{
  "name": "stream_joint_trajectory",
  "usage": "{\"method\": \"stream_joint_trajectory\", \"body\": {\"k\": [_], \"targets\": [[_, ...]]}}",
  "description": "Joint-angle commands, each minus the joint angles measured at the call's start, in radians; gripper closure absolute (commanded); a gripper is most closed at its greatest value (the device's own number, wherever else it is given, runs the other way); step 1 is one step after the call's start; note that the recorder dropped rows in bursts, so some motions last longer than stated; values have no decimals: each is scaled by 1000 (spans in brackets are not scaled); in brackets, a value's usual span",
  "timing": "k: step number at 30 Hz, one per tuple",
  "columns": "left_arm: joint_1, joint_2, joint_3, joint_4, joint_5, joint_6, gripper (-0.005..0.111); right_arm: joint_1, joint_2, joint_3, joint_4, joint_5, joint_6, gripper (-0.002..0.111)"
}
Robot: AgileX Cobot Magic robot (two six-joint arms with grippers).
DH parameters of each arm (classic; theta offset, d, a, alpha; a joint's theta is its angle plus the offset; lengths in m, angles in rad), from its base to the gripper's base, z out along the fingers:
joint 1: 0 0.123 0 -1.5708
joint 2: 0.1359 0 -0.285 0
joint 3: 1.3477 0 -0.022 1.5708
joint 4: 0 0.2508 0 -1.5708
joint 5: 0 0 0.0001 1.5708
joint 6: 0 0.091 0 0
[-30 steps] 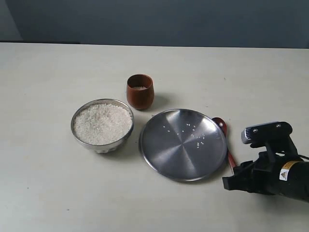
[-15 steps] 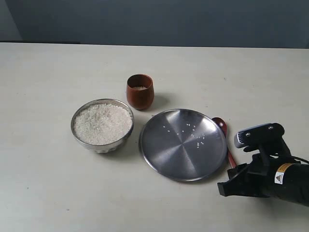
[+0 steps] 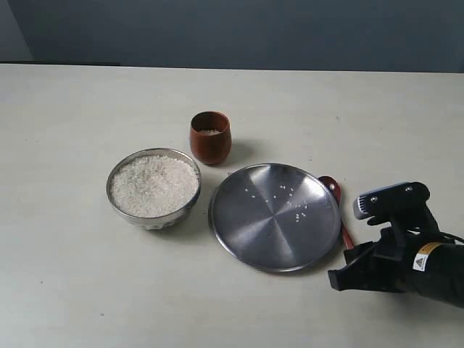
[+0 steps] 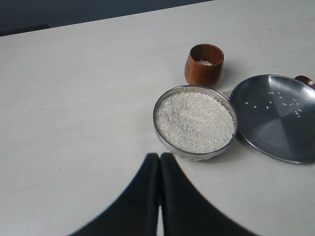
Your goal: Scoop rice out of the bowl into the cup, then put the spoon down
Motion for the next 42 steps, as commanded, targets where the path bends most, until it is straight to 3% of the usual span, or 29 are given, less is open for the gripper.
{"method": "stream_joint_trajectory", "body": {"k": [1,11,13,15,16,32,42], "targets": [[-2,3,-6,6,-13,0,106,1,21,-15,15,5,-28,77],[-2,3,-6,6,-13,0,106,1,58,-48,25,42,-35,78],[-2,3,-6,6,-13,0,106,1,58,-48,25,43,-35,89],[-2,3,-6,6,-13,0,106,1,58,-48,39,45,-35,106],[-2,3,-6,6,-13,0,106,1,58,-48,52,45,-35,108],[-2,3,-6,6,-13,0,106,1,-145,-48,211,14,-108,109],[-2,3,-6,6,-13,0,106,1,-204,-59,477,24,-431,109]]}}
